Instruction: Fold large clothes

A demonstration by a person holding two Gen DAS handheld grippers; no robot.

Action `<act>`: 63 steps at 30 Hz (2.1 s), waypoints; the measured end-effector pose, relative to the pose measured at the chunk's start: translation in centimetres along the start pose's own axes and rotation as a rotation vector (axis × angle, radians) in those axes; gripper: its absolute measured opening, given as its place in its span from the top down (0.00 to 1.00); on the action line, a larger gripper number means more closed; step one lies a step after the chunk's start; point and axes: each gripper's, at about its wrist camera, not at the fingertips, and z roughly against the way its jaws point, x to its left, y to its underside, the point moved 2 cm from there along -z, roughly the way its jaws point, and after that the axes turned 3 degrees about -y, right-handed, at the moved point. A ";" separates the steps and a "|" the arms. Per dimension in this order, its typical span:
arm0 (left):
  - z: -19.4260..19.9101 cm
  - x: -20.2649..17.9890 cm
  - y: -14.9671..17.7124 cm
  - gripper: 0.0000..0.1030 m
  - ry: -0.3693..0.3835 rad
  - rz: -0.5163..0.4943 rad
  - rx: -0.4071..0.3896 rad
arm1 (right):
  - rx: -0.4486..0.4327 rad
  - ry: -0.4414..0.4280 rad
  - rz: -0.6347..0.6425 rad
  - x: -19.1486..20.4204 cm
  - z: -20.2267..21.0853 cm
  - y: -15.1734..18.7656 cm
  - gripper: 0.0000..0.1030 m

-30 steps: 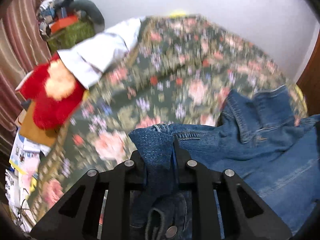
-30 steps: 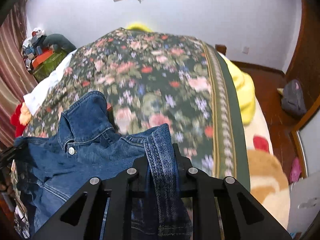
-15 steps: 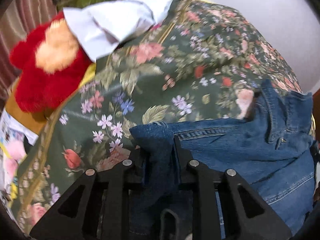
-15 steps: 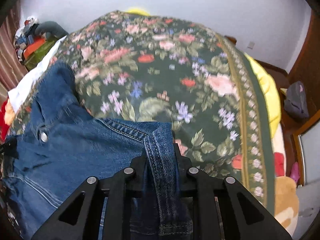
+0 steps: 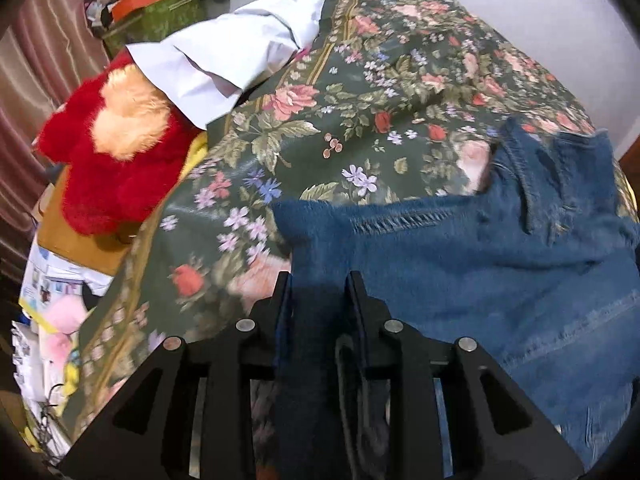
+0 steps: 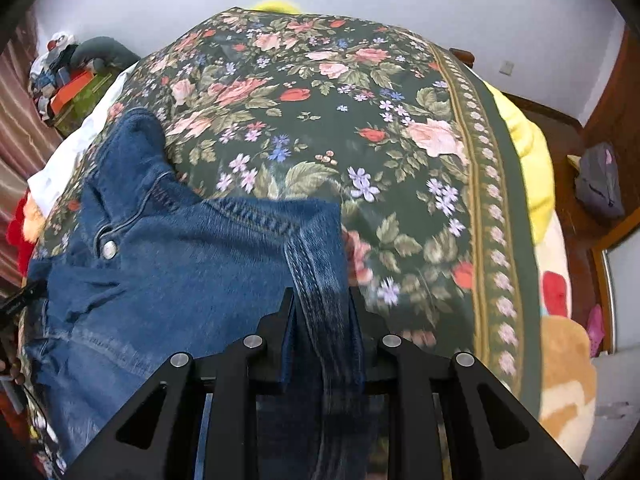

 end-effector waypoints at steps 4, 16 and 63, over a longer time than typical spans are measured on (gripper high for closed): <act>4.1 0.7 1.1 0.73 0.010 -0.006 -0.032 | -0.015 -0.009 0.035 0.8 3.6 1.3 0.82; 17.7 -0.7 6.7 0.44 0.047 -0.134 -0.227 | -0.158 0.063 0.208 4.7 15.6 7.1 0.82; 8.3 3.2 27.7 0.21 0.289 0.151 0.212 | 0.058 -0.242 -0.103 1.0 16.4 26.3 0.26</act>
